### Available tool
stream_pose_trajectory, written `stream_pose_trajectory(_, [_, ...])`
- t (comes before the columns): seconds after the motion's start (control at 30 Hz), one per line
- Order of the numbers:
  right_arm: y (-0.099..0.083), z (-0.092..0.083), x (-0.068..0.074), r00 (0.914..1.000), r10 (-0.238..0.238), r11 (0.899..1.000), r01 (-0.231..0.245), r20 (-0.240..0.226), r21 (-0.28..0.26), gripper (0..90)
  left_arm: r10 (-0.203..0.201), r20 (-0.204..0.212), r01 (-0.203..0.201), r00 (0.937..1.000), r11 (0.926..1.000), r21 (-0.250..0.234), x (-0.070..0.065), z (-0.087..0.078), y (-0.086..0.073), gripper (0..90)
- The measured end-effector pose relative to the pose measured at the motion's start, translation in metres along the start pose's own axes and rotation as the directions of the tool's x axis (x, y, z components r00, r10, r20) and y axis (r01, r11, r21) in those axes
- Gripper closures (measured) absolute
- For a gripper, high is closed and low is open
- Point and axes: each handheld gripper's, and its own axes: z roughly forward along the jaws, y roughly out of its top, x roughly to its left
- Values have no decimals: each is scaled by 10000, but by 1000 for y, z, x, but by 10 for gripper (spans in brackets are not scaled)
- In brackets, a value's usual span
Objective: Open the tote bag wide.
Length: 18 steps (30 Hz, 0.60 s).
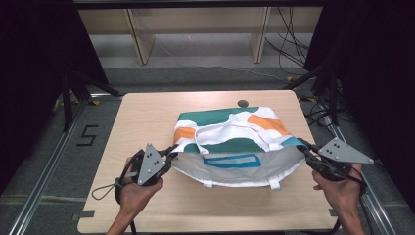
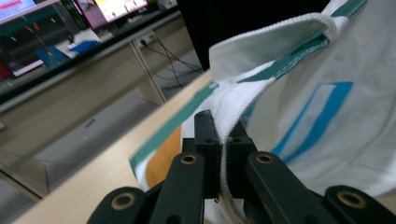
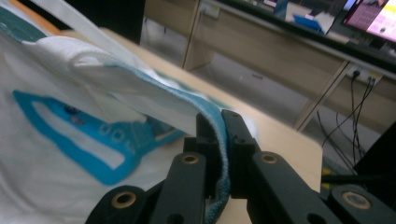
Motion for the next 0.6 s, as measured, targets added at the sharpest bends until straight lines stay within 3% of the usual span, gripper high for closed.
stream_pose_trajectory(0.07, [12,-2,-4,10000,76,9995,-76,23,-304,871,-54,-146,49,9999,9995,-305,6,-2,10,872])
stream_pose_trajectory(0.17, [30,-3,-10,9995,-319,9982,320,29,-516,872,15,-333,-37,9994,9978,-656,11,-6,22,871])
stream_pose_trajectory(0.23, [40,-3,-14,9994,-340,9971,345,81,-679,872,78,-450,-116,9990,9963,-852,15,-8,28,872])
stream_pose_trajectory(0.27, [44,-3,-14,9999,-132,9976,130,-27,-673,872,82,-519,-134,9986,9950,-992,16,-10,31,872])
stream_pose_trajectory(0.4, [58,-4,-17,9994,-245,9967,226,-240,-775,873,219,-738,-315,9970,9908,-1313,20,-17,43,872])
stream_pose_trajectory(0.43, [61,-5,-18,9993,-288,9965,269,-224,-798,873,262,-734,-363,9970,9896,-1392,21,-18,46,872])
stream_pose_trajectory(0.5, [66,-8,-18,9995,-213,9958,190,-246,-897,873,-132,-475,55,9988,9871,-1597,24,-23,51,872])
stream_pose_trajectory(0.57, [72,-11,-18,9991,-322,9944,292,-278,-1014,874,166,-545,-251,9984,9868,-1603,26,-26,57,872])
stream_pose_trajectory(0.6, [74,-12,-19,9986,-411,9928,371,-326,-1139,874,129,-565,-221,9983,9860,-1652,27,-28,60,872])
